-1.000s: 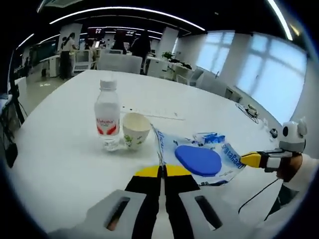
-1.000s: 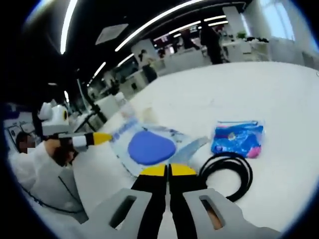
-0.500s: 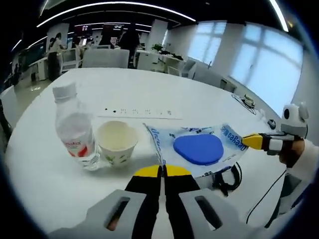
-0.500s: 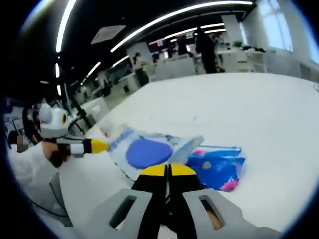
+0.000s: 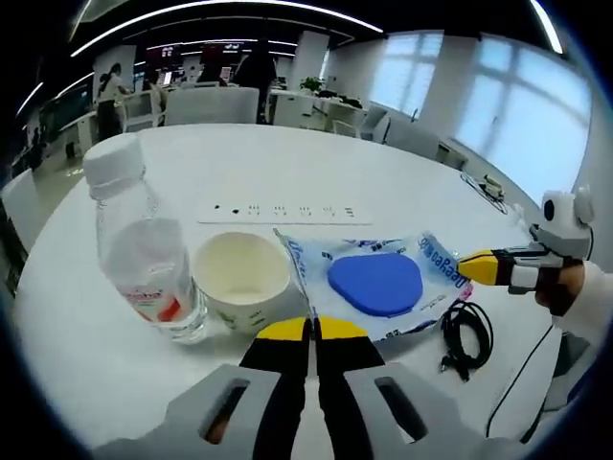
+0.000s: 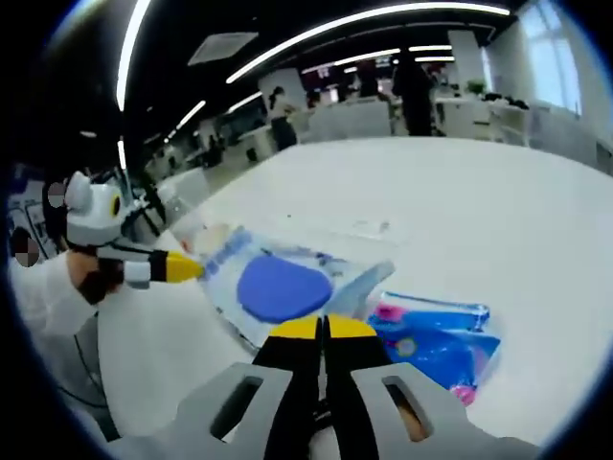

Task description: Arrange the tabletop items into an orderly group along one side of the table until the central work area is clear of visible clutter.

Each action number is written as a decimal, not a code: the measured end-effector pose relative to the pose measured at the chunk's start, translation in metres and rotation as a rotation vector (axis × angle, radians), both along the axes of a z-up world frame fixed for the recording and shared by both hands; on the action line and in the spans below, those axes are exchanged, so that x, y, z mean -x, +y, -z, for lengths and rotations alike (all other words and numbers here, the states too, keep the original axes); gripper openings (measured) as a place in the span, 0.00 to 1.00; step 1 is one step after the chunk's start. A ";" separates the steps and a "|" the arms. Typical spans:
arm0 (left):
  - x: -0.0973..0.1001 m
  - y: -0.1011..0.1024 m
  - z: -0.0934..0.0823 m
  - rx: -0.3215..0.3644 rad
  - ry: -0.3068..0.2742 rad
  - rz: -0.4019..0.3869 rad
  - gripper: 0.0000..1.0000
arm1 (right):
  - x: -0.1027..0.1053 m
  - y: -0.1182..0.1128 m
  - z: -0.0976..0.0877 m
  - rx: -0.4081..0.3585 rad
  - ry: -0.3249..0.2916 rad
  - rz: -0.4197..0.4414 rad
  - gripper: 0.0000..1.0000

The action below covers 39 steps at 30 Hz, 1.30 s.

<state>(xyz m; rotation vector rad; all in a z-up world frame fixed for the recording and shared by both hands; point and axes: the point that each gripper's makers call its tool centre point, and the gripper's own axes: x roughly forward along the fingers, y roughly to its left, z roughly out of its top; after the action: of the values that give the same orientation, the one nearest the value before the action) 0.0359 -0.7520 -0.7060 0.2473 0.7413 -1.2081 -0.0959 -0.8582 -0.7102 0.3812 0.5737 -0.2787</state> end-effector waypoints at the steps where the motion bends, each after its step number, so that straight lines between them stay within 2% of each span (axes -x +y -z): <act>1: 0.000 0.000 0.005 -0.018 -0.005 0.005 0.00 | 0.000 0.001 0.005 -0.003 0.004 -0.004 0.00; 3: 0.002 0.002 0.008 -0.029 -0.010 0.003 0.00 | 0.001 0.002 0.010 -0.003 0.028 -0.005 0.00; 7: 0.006 0.006 0.016 -0.056 -0.025 0.013 0.00 | 0.002 0.000 0.014 0.004 0.034 -0.004 0.00; 11: 0.003 0.003 0.025 -0.060 -0.013 -0.006 0.00 | 0.000 -0.004 0.020 0.046 0.057 -0.020 0.00; 16: 0.003 -0.001 0.031 -0.079 -0.020 -0.015 0.00 | 0.000 -0.007 0.028 0.048 0.083 -0.013 0.00; 18: 0.002 -0.001 0.034 -0.084 -0.013 -0.022 0.00 | 0.001 -0.007 0.033 0.078 0.102 -0.033 0.00; 21: 0.003 0.001 0.038 -0.078 0.037 -0.062 0.00 | 0.002 -0.008 0.032 0.100 0.102 -0.035 0.00; 25: 0.002 0.003 0.039 -0.081 0.010 -0.057 0.00 | 0.003 -0.006 0.033 0.124 0.108 -0.048 0.00; 27: 0.001 0.004 0.040 -0.083 0.009 -0.056 0.00 | 0.006 -0.007 0.034 0.153 0.125 -0.054 0.03; 31: -0.006 0.006 0.035 -0.053 0.004 -0.083 0.06 | 0.007 -0.004 0.030 0.163 0.107 -0.050 0.12; 33: -0.005 0.006 0.032 -0.036 0.027 -0.098 0.10 | 0.007 0.000 0.028 0.174 0.107 -0.053 0.15; 39: 0.002 0.012 0.021 -0.017 0.011 -0.080 0.12 | 0.011 0.008 0.014 0.209 0.070 -0.052 0.23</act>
<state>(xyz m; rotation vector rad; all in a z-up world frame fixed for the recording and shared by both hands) 0.0343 -0.7401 -0.7271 0.2233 0.7649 -1.1283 -0.1072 -0.8507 -0.7246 0.1547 0.6154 -0.3001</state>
